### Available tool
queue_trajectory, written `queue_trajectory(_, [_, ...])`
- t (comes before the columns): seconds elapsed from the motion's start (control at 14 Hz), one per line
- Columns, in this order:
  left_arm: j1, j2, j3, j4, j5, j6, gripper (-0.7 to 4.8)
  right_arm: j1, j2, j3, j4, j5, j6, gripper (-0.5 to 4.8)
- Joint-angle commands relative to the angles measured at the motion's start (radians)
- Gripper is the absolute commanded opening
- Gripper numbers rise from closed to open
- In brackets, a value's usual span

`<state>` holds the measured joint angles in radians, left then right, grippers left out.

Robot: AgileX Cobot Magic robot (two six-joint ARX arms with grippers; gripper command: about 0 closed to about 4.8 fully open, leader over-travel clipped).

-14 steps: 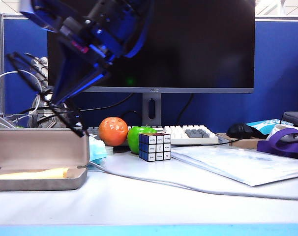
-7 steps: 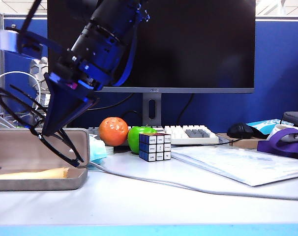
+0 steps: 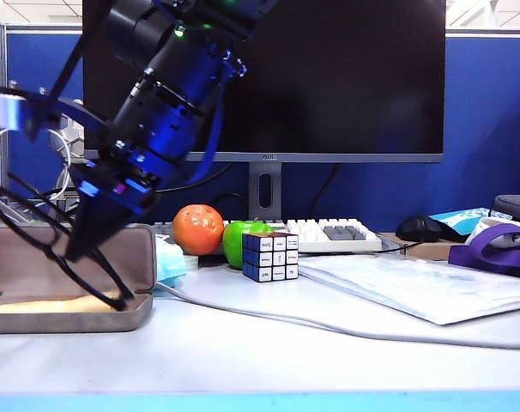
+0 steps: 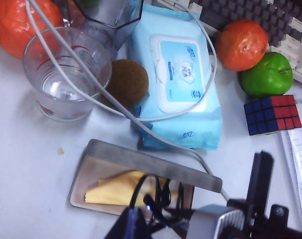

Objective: Pick up the glasses, fold the temples of the glasses, place the glasses into the glasses case, and finally close the glasses case.

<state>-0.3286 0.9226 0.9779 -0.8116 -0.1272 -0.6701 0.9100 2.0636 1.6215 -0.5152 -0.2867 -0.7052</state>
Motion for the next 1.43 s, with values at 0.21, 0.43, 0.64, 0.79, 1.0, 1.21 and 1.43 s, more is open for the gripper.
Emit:
queue_trajectory(0.21, [-0.001,-0.003,0.004,0.005,0.0,0.004,0.18,0.002,0.045,0.005,0.029,-0.001,-0.003,-0.01])
queue_trajectory(0.43, [-0.001,-0.003,0.004,0.005,0.0,0.004,0.18,-0.002,0.057,0.005,-0.012,0.002,-0.003,-0.01])
queue_trajectory(0.64, [-0.001,-0.003,0.004,0.005,0.0,0.005,0.18,-0.012,0.056,0.005,-0.1,0.034,-0.011,-0.01])
queue_trajectory(0.79, [-0.001,-0.003,0.004,0.005,0.0,0.005,0.18,-0.025,0.056,0.005,-0.156,0.043,-0.022,-0.01])
queue_trajectory(1.0, [-0.001,-0.003,0.004,0.005,0.0,0.008,0.18,-0.051,0.056,0.005,-0.237,0.053,-0.04,-0.01])
queue_trajectory(1.21, [-0.001,-0.003,0.004,0.005,0.0,0.008,0.18,-0.058,0.055,0.005,-0.274,0.095,-0.062,-0.01])
queue_trajectory(1.43, [-0.001,-0.003,0.004,0.006,0.0,0.008,0.18,-0.038,0.052,0.005,-0.34,0.158,-0.093,-0.01])
